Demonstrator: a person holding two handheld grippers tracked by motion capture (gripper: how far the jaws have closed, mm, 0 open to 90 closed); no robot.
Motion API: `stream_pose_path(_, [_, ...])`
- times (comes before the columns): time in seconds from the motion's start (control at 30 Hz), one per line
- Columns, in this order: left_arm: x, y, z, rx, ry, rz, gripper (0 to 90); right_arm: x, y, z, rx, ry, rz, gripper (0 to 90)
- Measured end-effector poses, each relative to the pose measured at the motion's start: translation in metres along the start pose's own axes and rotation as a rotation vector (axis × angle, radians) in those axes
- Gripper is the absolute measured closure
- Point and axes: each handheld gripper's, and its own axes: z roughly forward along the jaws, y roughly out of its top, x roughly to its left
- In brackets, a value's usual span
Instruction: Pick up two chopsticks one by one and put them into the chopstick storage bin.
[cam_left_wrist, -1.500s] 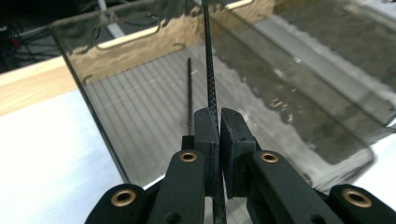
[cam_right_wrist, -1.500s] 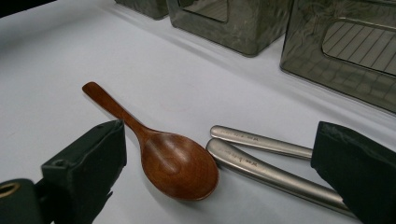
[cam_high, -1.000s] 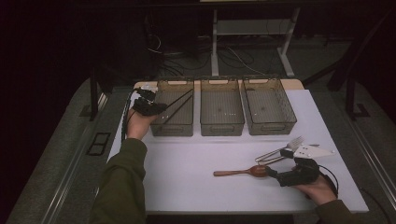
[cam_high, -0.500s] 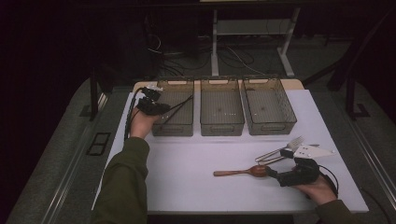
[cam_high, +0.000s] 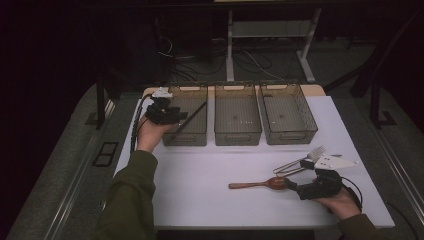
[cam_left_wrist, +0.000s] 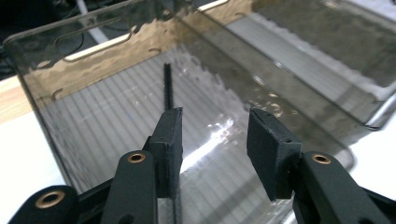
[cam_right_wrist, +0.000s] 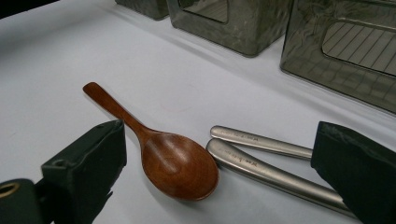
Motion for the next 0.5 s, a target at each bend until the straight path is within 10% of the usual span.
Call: stream_pose_path(0.5, [-0.033, -0.014, -0.028, -0.098, -0.101, 0.046, 40.9, 0.001, 0.000, 0.000, 0.001, -0.001, -0.001, 2.9])
